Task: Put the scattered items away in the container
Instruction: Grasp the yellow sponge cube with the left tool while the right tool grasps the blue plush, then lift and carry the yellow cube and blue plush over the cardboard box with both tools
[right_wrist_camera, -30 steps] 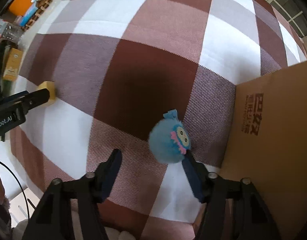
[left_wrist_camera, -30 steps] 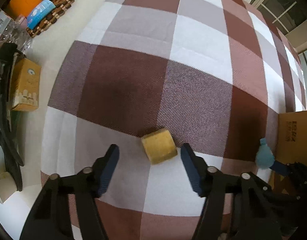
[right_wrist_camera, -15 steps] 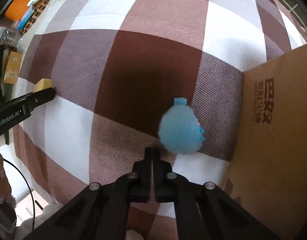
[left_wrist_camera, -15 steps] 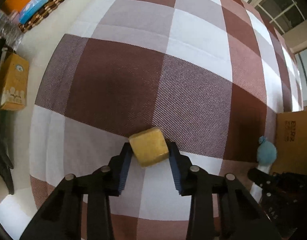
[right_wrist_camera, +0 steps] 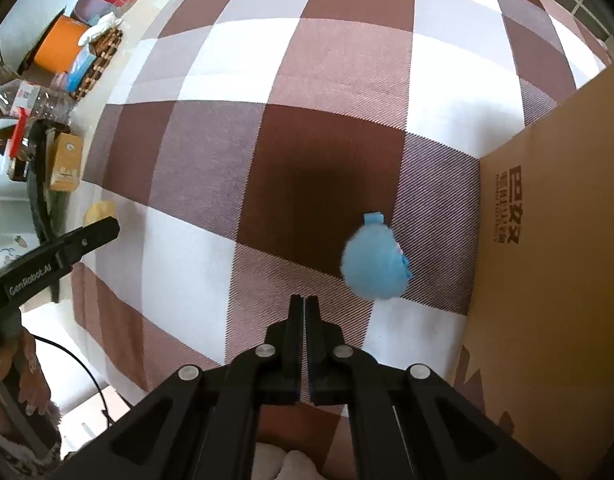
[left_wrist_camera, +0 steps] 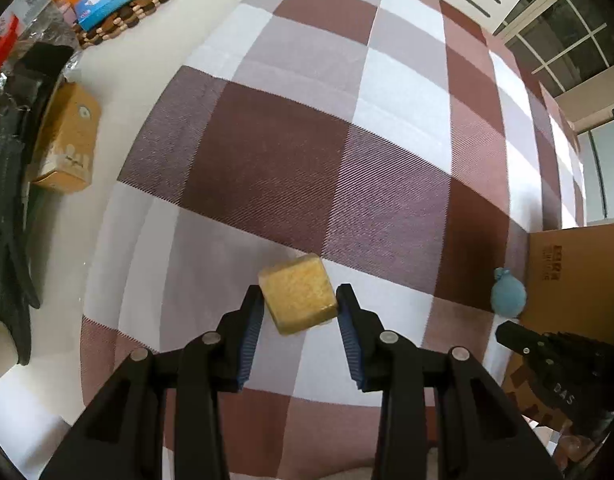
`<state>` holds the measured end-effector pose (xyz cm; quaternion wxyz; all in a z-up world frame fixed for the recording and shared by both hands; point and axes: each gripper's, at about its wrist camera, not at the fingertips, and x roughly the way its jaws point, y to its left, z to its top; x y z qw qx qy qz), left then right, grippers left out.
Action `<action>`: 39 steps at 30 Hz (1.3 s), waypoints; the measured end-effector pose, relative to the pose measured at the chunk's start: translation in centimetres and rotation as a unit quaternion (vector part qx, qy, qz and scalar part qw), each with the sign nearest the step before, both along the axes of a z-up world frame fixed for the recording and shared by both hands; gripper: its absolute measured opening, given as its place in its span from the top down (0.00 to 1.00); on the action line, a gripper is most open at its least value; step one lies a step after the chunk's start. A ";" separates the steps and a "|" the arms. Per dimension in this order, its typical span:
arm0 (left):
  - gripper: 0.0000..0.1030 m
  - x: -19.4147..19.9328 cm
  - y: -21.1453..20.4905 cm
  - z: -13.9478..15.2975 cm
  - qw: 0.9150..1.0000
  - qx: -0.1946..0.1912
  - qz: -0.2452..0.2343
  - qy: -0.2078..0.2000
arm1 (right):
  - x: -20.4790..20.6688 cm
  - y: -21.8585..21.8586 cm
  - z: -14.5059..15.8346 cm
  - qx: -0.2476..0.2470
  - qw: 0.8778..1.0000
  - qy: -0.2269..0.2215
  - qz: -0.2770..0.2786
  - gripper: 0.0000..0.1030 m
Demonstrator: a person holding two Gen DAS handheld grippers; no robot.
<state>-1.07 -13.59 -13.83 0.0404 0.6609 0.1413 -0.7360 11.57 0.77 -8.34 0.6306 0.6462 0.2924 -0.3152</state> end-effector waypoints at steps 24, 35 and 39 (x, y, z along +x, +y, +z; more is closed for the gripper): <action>0.63 1.6 -1.9 1.4 1.000 0.004 0.006 0.009 | 3.0 -4.5 -4.2 -0.012 0.982 0.144 0.120 0.48; 0.63 1.3 -1.3 1.5 1.000 0.004 -0.008 0.007 | 1.8 -4.1 -4.9 0.039 0.991 0.050 0.121 0.88; 0.63 1.6 -1.2 2.0 1.000 0.003 -0.009 0.012 | 1.9 -3.4 -4.8 0.048 0.987 0.042 0.146 0.70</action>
